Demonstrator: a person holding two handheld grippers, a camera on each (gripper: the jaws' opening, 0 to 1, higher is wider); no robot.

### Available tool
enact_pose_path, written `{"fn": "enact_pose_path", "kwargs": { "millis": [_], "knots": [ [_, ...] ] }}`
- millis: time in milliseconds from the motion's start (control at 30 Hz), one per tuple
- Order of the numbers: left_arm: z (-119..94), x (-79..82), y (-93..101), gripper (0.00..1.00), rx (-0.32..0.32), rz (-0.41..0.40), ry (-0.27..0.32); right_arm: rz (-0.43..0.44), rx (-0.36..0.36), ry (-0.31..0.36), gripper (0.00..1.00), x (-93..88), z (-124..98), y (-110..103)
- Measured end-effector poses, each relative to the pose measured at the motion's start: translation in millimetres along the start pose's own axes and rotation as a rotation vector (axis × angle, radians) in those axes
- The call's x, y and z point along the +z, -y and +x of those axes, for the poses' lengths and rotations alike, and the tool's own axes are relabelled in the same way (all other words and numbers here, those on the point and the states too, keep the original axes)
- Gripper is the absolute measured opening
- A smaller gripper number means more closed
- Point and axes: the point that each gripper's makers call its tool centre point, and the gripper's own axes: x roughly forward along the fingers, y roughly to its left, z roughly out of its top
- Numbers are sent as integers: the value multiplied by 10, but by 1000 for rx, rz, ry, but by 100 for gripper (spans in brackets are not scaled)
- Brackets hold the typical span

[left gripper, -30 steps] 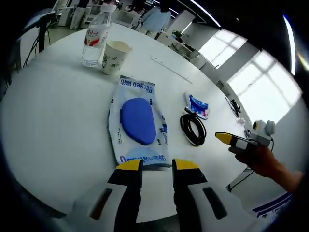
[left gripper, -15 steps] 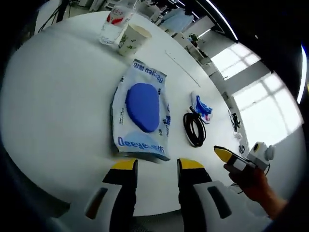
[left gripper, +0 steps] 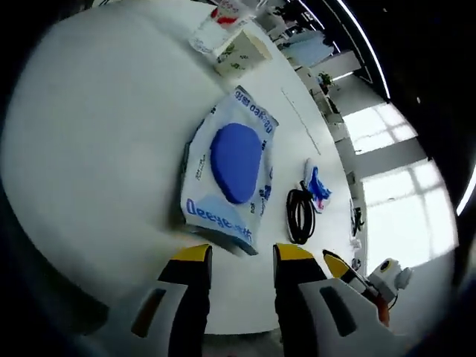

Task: Arrange the tabletop items into an orderly group along one side of the table until the central work area is clear of visible clutter.

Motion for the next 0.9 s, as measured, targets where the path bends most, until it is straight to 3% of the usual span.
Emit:
{"fn": "enact_pose_path", "kwargs": {
  "millis": [367,500,700,900],
  "knots": [
    [122,67,31,29,11,-166,59,-7,-2,2,31,-7,-21,9],
    [156,55,10,26,18,-193,62,-15,7,8,36,14,-44,-13],
    [194,34,-7,20,33,-212,64,-61,81,30,62,73,-152,-225],
    [220,42,-48,15,44,-222,67,-124,114,4,86,-58,-231,-328]
  ]
}}
